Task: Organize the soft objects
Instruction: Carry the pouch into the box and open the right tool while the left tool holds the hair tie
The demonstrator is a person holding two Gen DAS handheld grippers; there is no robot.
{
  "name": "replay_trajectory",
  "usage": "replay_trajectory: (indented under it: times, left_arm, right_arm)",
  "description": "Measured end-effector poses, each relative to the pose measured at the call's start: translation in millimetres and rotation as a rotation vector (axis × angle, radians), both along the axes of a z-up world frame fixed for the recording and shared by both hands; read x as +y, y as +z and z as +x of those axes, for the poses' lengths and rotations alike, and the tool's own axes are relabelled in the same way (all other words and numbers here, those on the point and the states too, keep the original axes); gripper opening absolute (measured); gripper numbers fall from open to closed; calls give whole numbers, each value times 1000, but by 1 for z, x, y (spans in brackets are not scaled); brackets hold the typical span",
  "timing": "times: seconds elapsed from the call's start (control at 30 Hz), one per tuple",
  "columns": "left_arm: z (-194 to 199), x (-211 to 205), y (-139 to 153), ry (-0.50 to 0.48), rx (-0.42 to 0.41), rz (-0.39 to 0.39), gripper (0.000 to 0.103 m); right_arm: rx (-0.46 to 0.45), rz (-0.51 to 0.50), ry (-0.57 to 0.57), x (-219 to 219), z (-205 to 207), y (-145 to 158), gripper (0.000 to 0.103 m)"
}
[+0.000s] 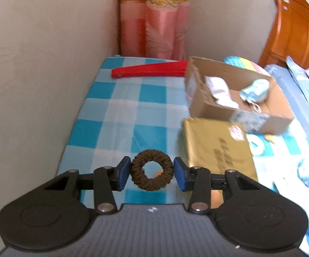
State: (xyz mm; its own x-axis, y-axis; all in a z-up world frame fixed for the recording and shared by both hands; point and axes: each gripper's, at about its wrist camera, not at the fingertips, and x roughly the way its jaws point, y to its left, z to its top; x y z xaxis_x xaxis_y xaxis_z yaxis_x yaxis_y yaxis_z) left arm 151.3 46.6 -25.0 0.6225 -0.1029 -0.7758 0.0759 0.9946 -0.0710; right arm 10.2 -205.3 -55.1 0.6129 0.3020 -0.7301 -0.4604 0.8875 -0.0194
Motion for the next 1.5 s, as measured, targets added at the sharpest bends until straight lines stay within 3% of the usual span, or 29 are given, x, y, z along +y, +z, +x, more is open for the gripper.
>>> replay_trajectory:
  times: [0.33, 0.63, 1.1, 1.5]
  left_arm:
    - [-52, -20, 25, -109, -30, -11, 43]
    - [-80, -39, 29, -212, -26, -62, 43]
    - [-81, -53, 22, -276, -27, -90, 43]
    - [-64, -60, 9, -287, -4, -112, 43]
  right_arm:
    - [-59, 2, 48, -11, -16, 33, 46]
    - [-120, -50, 90, -15, 3, 59, 46]
    - [-231, -189, 209, -6, 112, 104, 46]
    - [-226, -340, 326, 17, 209, 92, 46]
